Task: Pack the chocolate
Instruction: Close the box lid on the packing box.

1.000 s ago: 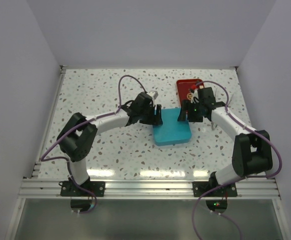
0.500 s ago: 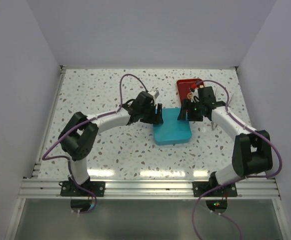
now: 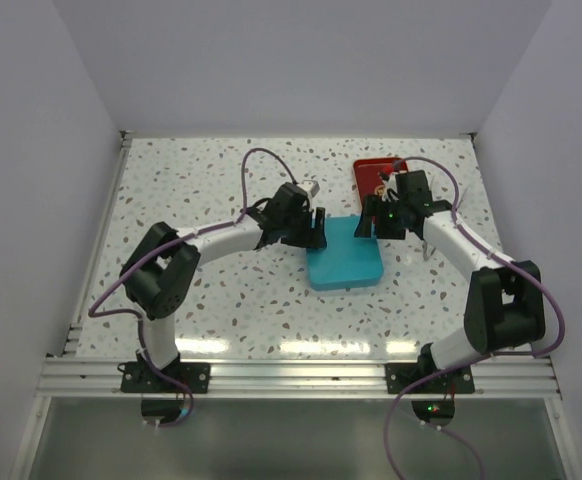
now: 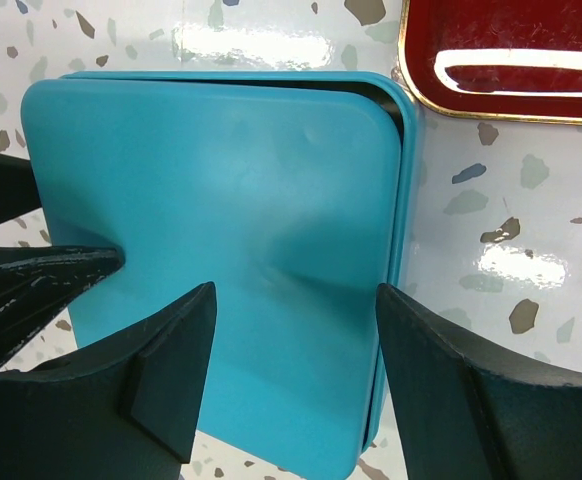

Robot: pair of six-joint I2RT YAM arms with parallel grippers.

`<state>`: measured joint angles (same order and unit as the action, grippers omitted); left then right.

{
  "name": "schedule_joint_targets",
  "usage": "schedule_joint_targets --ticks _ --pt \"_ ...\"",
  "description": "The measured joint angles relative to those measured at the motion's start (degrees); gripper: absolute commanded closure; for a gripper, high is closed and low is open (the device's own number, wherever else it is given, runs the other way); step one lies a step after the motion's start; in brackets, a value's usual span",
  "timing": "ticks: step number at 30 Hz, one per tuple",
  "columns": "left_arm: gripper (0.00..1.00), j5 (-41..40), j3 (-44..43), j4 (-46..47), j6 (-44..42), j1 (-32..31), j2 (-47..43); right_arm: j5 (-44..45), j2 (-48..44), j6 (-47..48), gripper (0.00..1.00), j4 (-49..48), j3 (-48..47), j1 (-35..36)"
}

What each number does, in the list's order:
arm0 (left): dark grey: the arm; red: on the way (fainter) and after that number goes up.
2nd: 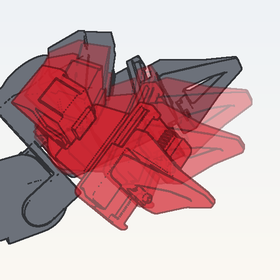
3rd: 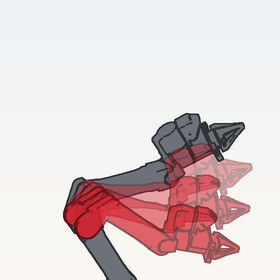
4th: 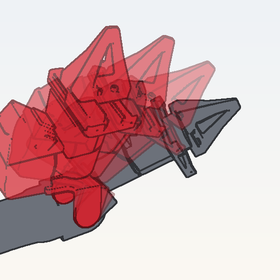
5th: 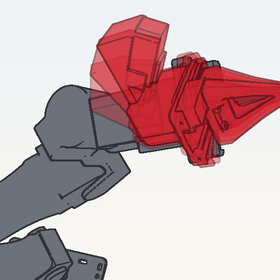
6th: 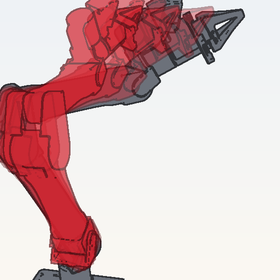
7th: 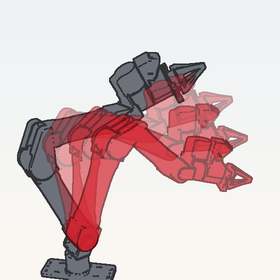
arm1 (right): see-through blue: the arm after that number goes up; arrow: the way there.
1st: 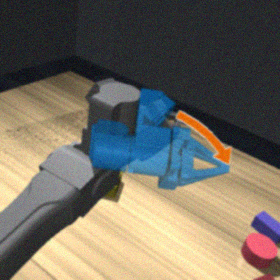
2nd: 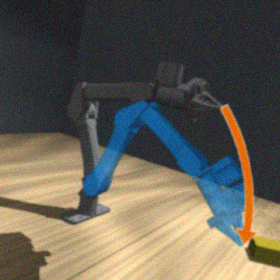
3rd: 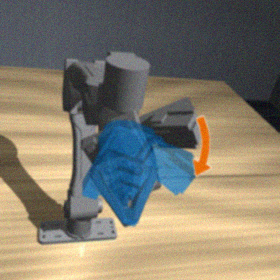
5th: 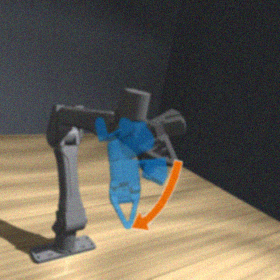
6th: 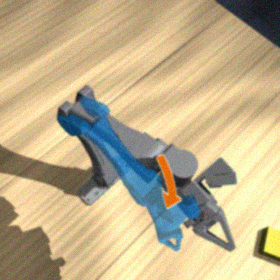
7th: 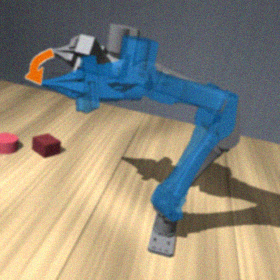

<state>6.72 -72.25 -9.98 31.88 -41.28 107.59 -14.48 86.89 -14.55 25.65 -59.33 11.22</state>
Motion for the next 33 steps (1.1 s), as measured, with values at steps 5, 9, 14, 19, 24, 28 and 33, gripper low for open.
schedule_joint_targets --ticks 5,9,14,19,24,28,33 --pt "0.27 -0.04 -0.57 -0.15 -0.02 0.0 0.42 0.0 0.07 0.0 0.31 0.0 0.0 0.0" --pt "0.21 -0.13 -1.22 -0.37 -0.04 0.0 0.46 0.02 0.07 -0.02 0.29 0.0 0.0 0.0" --pt "0.16 -0.35 -2.05 -0.55 -0.04 0.35 0.68 0.07 0.09 0.0 0.27 0.0 -0.02 0.0" --pt "0.07 -0.59 -2.64 -0.55 -0.11 0.44 1.11 0.17 0.13 0.0 0.24 0.07 -0.37 0.0" --pt "0.0 -1.01 -2.64 -0.81 -0.15 1.05 1.14 1.25 0.15 0.04 0.21 0.09 -1.09 0.0" --pt "0.0 -1.27 -1.99 -0.48 -0.17 2.32 0.55 2.14 0.15 0.02 0.1 0.46 -1.92 -0.04" --pt "0.0 -0.96 2.14 0.98 -0.2 4.61 -4.22 3.5 0.02 0.24 0.05 1.05 -3.45 -0.33"
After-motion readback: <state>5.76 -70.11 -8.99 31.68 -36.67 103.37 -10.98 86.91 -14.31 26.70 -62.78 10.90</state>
